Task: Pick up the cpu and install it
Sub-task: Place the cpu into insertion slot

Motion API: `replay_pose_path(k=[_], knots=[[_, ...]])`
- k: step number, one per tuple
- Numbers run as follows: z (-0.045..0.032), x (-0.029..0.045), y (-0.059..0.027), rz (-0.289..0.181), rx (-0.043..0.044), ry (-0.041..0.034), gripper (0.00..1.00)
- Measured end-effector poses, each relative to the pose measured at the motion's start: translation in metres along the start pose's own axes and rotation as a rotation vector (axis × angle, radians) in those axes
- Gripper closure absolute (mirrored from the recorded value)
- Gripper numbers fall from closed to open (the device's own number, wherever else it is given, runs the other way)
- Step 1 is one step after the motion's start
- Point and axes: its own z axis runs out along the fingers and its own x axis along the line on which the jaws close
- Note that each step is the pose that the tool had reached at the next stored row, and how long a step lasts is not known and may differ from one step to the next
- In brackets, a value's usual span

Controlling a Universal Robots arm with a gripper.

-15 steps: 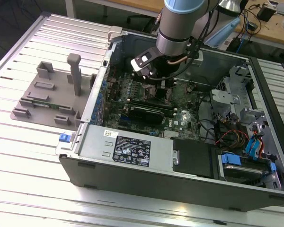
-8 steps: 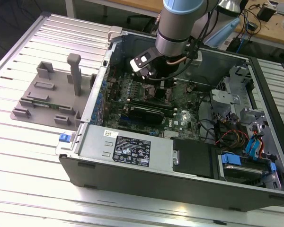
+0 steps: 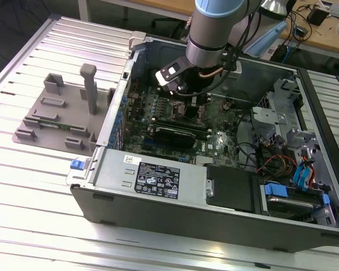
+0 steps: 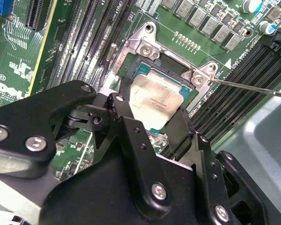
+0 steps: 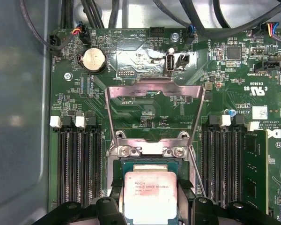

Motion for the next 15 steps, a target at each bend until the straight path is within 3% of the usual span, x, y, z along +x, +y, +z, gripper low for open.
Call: replay_pose_path(k=[15], knots=[[0.0014, -0.0002, -0.0001, 0.000, 0.0000, -0.0001, 0.46]])
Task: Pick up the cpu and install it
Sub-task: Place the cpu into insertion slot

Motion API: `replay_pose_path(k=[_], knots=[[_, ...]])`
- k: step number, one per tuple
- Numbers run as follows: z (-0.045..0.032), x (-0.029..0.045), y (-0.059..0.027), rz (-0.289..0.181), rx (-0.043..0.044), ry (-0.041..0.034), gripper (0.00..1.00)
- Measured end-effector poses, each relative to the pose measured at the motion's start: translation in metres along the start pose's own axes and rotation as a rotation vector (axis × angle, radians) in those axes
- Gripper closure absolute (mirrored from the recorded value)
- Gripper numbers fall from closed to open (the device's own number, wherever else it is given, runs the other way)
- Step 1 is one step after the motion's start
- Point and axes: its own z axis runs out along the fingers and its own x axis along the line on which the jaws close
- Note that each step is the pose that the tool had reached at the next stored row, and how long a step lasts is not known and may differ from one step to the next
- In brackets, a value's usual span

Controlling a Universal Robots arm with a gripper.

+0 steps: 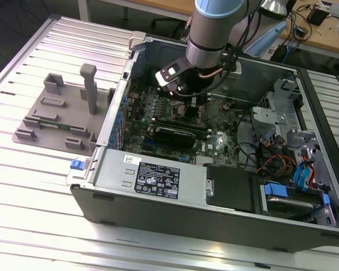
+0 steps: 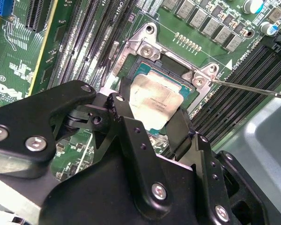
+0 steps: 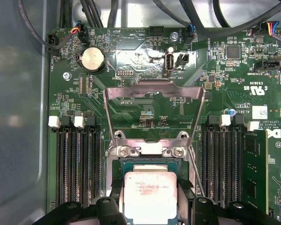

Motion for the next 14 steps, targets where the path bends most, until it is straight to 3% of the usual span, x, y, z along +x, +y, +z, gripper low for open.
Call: replay_pose_path(k=[4, 6, 9, 11, 14], knots=[[0.0003, 0.0001, 0.0000, 0.000, -0.0002, 0.0008, 0.46], [0.0002, 0.0000, 0.0000, 0.000, -0.0001, 0.0002, 0.38], [-0.0008, 0.0000, 0.0000, 0.000, 0.0000, 0.0000, 0.38], [-0.0051, 0.0001, 0.0003, 0.000, 0.0000, 0.0001, 0.38], [-0.0215, 0.0005, 0.0011, 0.000, -0.0001, 0.0000, 0.38]])
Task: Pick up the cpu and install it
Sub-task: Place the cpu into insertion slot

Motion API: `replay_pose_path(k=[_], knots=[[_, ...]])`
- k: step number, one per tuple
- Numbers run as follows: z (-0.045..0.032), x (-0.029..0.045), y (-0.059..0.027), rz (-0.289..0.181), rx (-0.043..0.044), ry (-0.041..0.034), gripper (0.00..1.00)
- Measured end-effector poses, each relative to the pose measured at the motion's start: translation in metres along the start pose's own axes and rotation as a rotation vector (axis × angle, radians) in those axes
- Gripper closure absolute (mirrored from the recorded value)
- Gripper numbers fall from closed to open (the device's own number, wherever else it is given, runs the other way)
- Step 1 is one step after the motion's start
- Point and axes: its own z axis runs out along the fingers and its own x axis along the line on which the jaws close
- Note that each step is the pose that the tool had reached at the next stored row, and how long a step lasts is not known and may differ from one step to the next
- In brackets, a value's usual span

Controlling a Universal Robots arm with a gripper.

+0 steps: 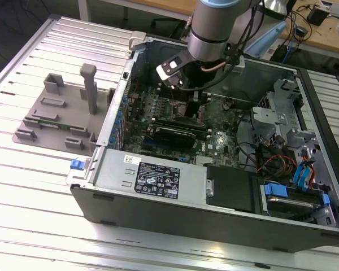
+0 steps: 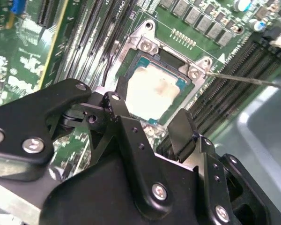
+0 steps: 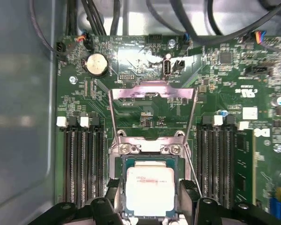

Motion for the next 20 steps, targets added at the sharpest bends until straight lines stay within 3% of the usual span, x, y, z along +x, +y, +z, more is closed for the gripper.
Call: replay_pose_path(k=[3, 8, 14, 15, 20], knots=[[-0.0067, 0.0002, 0.0004, 0.000, 0.0000, 0.0000, 0.38], [-0.0072, 0.0002, 0.0004, 0.000, 0.0000, 0.0000, 0.38], [-0.0074, 0.0002, 0.0004, 0.000, 0.0000, 0.0001, 0.76], [-0.0075, 0.0002, 0.0004, 0.000, 0.0000, 0.0001, 0.89], [-0.0076, 0.0002, 0.0004, 0.000, 0.0000, 0.0001, 0.89]])
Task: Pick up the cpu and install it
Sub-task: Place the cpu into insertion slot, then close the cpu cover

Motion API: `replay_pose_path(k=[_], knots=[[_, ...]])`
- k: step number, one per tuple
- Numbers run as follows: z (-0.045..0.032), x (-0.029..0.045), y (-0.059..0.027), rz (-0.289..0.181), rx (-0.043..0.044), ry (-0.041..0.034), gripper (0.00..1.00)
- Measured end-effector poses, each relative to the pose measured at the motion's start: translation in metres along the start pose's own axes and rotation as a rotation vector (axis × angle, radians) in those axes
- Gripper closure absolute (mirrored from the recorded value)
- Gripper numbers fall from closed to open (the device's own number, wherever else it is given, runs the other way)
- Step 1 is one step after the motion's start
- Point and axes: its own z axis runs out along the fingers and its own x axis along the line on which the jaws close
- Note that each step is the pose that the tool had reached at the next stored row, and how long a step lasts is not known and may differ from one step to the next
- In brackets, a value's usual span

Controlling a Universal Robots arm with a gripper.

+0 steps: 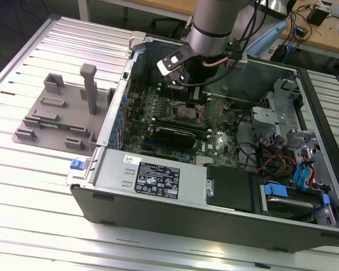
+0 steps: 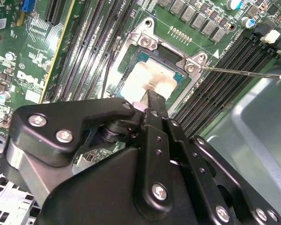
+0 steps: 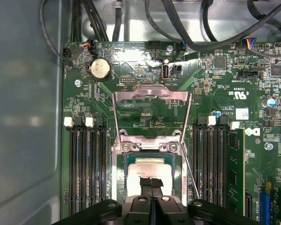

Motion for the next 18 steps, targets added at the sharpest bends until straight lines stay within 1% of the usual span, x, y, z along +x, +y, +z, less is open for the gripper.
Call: replay_pose_path(k=[1, 2, 3, 4, 7, 9, 10, 18], knots=[[-0.0001, 0.0000, 0.0000, 0.000, 0.0001, -0.0001, 0.89], [-0.0001, 0.0000, 0.0003, 0.000, 0.0022, -0.0001, 0.89], [-0.0001, 0.0000, 0.0007, 0.000, 0.0070, -0.0003, 0.89], [-0.0001, -0.0001, 0.0007, 0.000, 0.0075, -0.0003, 0.89], [-0.0006, 0.0000, 0.0007, 0.000, 0.0081, -0.0002, 0.89], [-0.0049, 0.0001, 0.0009, 0.000, 0.0080, -0.0002, 0.89], [-0.0056, 0.0001, 0.0010, 0.000, 0.0078, 0.0000, 0.89], [-0.0063, 0.0001, 0.0010, 0.000, 0.0079, -0.0001, 0.89]])
